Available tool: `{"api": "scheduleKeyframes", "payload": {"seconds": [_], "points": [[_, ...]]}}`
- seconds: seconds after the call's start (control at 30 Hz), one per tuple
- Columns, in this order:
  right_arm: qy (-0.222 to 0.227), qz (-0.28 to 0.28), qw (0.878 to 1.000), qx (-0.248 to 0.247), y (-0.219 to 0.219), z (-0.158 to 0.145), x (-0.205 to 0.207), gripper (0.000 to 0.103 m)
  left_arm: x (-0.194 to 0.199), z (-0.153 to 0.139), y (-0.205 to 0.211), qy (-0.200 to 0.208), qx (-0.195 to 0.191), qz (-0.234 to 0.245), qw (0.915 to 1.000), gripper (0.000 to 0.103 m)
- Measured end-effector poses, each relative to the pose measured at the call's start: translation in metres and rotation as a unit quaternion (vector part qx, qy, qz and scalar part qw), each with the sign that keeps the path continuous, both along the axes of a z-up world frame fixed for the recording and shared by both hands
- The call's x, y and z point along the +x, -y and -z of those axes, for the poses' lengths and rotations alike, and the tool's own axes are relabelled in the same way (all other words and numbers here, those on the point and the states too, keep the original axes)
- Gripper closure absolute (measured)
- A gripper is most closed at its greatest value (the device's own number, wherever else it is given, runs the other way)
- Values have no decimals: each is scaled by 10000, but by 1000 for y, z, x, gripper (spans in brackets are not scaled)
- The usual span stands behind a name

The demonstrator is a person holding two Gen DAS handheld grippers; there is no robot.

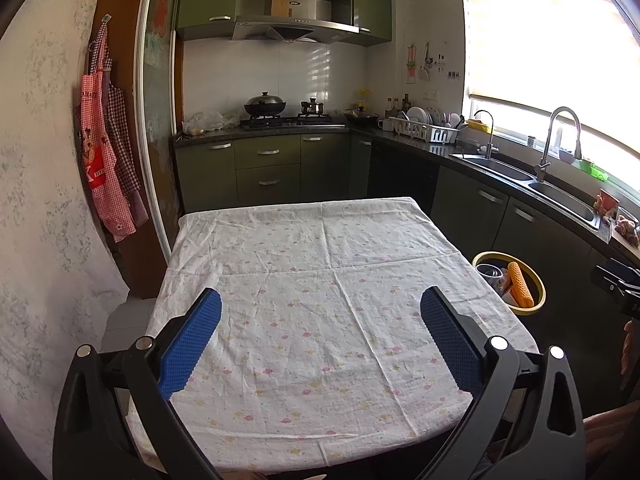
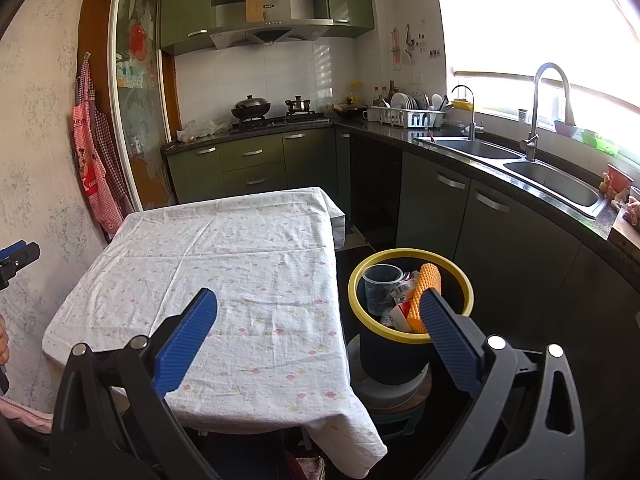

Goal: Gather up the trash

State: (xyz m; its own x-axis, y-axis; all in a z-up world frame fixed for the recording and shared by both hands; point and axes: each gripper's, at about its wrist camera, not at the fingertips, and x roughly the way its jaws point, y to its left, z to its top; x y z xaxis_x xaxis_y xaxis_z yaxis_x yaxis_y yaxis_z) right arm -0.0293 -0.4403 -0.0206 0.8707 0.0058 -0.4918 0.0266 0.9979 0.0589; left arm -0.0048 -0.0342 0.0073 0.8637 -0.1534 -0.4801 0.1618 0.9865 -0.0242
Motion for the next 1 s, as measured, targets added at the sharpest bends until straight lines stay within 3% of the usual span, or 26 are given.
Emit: {"api": "scheduleKeyframes", "payload": {"seconds": [0.7, 0.87, 1.0], "points": [[-87, -5, 10000, 38, -8, 9, 4, 7, 16, 6, 2, -81, -48, 42, 9999, 5], [-206, -251, 9995, 47, -23, 11, 36, 7, 65, 20, -9, -530, -68, -124, 9985, 5], [-540, -635, 9965, 10, -46, 20, 99, 7, 139, 51, -23, -942, 4, -394, 9948, 5]]}}
